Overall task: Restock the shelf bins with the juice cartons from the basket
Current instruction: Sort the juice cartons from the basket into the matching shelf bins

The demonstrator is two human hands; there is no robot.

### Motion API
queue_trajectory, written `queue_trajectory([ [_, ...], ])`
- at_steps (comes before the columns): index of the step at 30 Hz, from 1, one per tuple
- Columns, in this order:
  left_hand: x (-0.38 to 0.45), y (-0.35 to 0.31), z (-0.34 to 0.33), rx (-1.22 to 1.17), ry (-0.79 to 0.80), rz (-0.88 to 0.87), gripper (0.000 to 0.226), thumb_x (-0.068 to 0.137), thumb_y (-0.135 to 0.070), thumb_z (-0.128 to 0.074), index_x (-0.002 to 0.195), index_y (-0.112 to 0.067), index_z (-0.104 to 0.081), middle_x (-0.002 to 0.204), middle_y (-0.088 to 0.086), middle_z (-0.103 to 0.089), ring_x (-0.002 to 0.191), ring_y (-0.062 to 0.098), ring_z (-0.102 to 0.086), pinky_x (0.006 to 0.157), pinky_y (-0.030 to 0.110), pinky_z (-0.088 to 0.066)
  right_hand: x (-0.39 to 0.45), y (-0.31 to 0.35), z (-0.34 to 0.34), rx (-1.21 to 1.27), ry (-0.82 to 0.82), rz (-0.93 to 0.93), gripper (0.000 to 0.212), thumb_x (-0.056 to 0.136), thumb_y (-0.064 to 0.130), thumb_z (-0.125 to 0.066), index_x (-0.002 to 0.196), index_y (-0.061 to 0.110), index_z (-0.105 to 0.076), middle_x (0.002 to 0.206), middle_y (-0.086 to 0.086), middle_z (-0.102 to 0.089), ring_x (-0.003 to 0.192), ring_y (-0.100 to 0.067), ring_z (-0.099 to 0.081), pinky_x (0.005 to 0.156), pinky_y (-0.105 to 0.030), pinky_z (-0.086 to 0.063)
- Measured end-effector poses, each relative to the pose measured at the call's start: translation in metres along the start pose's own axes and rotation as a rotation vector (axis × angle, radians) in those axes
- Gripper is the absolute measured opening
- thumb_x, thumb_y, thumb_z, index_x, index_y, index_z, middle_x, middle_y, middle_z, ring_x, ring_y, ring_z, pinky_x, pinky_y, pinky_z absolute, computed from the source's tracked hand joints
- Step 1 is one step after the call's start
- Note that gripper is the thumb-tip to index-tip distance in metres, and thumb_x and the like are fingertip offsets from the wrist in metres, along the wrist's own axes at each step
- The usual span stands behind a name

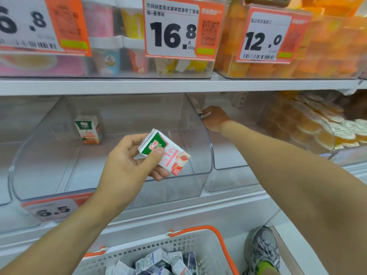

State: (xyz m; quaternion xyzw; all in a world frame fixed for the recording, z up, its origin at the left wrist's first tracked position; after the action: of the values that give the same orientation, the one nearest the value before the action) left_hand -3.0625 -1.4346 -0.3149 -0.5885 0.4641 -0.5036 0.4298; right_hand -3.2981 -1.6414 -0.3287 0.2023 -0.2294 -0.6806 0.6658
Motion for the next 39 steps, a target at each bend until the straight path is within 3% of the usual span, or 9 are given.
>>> queue_trajectory([
  [3,-0.002,0.000,0.005,-0.021,-0.033,0.007,0.024,0.090,-0.005,-0.066,0.112,-0.008,-0.058,0.087,0.015,-0.073,0.057,0.036,-0.069,0.047,0.028,-0.052,-0.017,0.000,0.021,0.043,-0.020,-0.031,0.028,0.089,0.013,-0.064,0.117,0.012,-0.068,0.125,-0.008,-0.065,0.114,-0.029,-0.063,0.097,-0.037,-0.054],
  [11,-0.025,-0.029,0.008,0.056,0.069,-0.043,0.033,0.090,-0.009,-0.067,0.123,-0.016,-0.062,0.093,0.011,-0.072,0.055,0.029,-0.065,0.049,0.031,-0.051,-0.166,0.068,0.063,0.288,0.066,0.211,0.008,0.088,0.006,-0.069,0.084,0.013,-0.070,0.064,-0.003,-0.068,0.061,-0.015,-0.068,0.055,-0.028,-0.052],
  [17,-0.061,-0.067,0.048,0.194,0.078,-0.067,0.054,0.072,-0.023,-0.080,0.120,-0.015,-0.058,0.087,0.013,-0.075,0.053,0.028,-0.063,0.049,0.031,-0.050,-0.251,0.158,0.018,0.170,0.324,0.491,0.047,0.087,0.018,-0.073,0.127,0.032,-0.056,0.108,0.005,-0.065,0.087,-0.018,-0.069,0.074,-0.036,-0.061],
  [20,-0.075,-0.088,0.093,0.275,0.005,-0.082,0.048,0.067,-0.031,-0.080,0.108,-0.012,-0.064,0.084,0.011,-0.076,0.067,0.038,-0.068,0.060,0.044,-0.056,-0.270,0.208,-0.009,0.250,0.477,0.594,0.052,0.086,0.005,-0.072,0.129,0.029,-0.055,0.112,-0.001,-0.063,0.082,-0.028,-0.070,0.071,-0.043,-0.061],
  [22,-0.081,-0.101,0.127,0.330,-0.022,-0.109,0.039,0.068,-0.034,-0.079,0.101,-0.015,-0.069,0.082,0.007,-0.077,0.063,0.021,-0.069,0.055,0.033,-0.056,-0.279,0.240,-0.029,0.307,0.541,0.637,0.044,0.084,0.005,-0.076,0.123,0.021,-0.060,0.109,-0.008,-0.067,0.080,-0.033,-0.071,0.068,-0.047,-0.062],
  [27,-0.094,-0.119,0.210,0.411,-0.117,-0.150,0.035,0.074,-0.036,-0.069,0.105,-0.021,-0.072,0.084,-0.011,-0.077,0.066,0.000,-0.067,0.054,0.011,-0.048,-0.277,0.314,-0.088,0.432,0.510,0.635,0.038,0.077,0.017,-0.085,0.105,0.006,-0.062,0.091,-0.020,-0.072,0.076,-0.039,-0.073,0.069,-0.057,-0.060],
  [33,-0.111,-0.125,0.352,0.572,-0.458,-0.169,0.022,0.099,-0.038,-0.054,0.114,-0.030,-0.067,0.106,-0.008,-0.070,0.084,-0.004,-0.062,0.075,0.027,-0.053,-0.258,0.399,-0.159,0.341,0.312,0.696,0.032,0.078,0.030,-0.084,0.101,0.015,-0.066,0.093,-0.002,-0.072,0.068,-0.019,-0.071,0.068,-0.039,-0.060],
  [36,-0.122,-0.103,0.378,0.797,-0.399,-0.079,0.020,0.090,-0.030,-0.069,0.109,-0.034,-0.068,0.109,-0.017,-0.066,0.094,-0.021,-0.054,0.084,0.004,-0.040,-0.236,0.439,-0.196,0.289,0.198,0.695,0.033,0.078,0.032,-0.083,0.102,0.017,-0.067,0.092,0.003,-0.070,0.078,-0.014,-0.066,0.070,-0.024,-0.050],
  [39,-0.118,-0.080,0.378,0.948,-0.284,-0.018,0.030,0.085,-0.042,-0.074,0.113,-0.035,-0.068,0.112,-0.012,-0.066,0.101,-0.003,-0.058,0.084,0.002,-0.036,-0.199,0.468,-0.255,0.248,0.224,0.602,0.039,0.079,0.031,-0.081,0.111,0.016,-0.066,0.099,-0.001,-0.069,0.090,-0.019,-0.065,0.079,-0.028,-0.050],
])
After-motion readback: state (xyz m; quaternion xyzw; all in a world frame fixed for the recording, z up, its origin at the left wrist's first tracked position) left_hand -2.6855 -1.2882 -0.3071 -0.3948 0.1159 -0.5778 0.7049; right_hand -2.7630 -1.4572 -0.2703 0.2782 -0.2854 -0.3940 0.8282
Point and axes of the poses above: each hand's wrist, its own x-axis towards the middle knuckle, its own z-axis out of the back of the hand, y = z × x, the point moved 9 cm from there along x, towards the middle knuckle
